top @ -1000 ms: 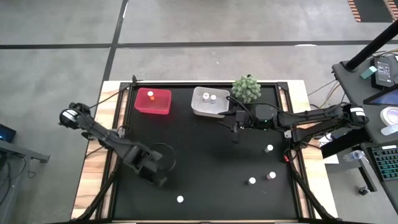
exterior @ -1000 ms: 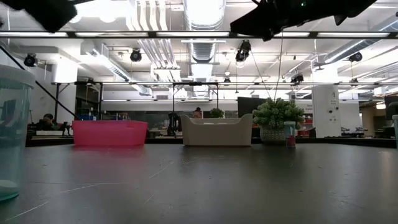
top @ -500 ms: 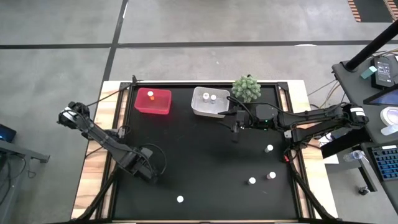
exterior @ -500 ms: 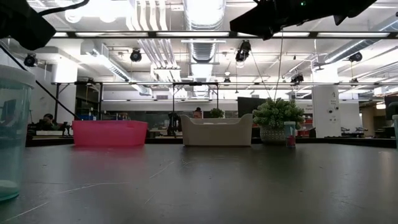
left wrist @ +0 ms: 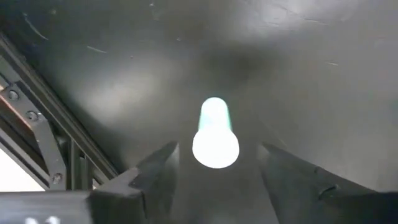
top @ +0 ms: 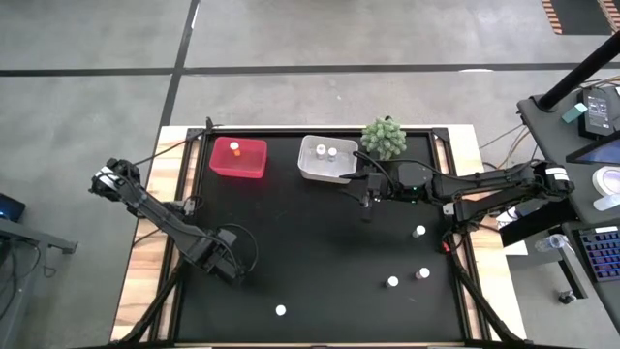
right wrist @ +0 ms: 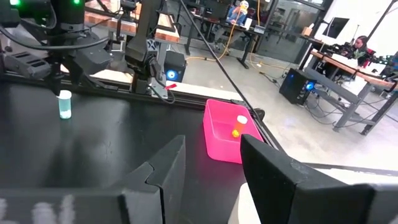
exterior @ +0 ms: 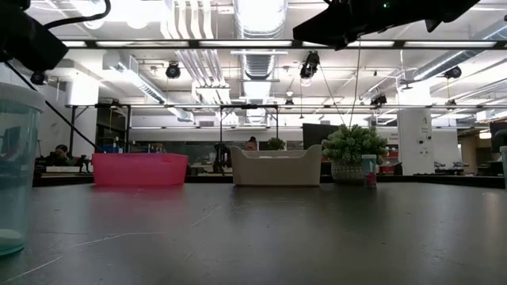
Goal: Pick and place medicine bottles into bin by pill shape (circle, oval)
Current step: Put the blue tablet bottle into the pink bin
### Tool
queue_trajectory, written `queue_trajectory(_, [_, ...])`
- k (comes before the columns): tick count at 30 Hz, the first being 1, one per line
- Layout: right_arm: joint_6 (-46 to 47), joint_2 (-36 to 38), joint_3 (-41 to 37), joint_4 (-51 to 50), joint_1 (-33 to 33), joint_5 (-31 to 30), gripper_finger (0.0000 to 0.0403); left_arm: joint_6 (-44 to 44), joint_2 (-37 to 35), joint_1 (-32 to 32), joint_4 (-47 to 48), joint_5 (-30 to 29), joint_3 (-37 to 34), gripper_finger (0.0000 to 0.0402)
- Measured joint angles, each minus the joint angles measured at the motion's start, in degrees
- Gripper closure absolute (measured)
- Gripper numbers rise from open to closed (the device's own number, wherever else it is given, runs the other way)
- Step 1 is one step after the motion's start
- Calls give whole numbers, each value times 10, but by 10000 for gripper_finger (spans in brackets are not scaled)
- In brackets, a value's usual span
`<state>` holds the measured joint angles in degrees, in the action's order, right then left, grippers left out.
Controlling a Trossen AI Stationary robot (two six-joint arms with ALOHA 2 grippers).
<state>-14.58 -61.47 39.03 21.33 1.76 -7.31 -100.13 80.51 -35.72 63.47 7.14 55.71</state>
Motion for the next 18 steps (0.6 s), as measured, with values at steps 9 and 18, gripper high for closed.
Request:
queue_trajectory(9, [0,0,0,0,0,0,257,2,0,-11,-70,3,-32,157])
queue_trajectory(18, [0,0,0,0,0,0,257,2,0,-12,-84,15,-55,190])
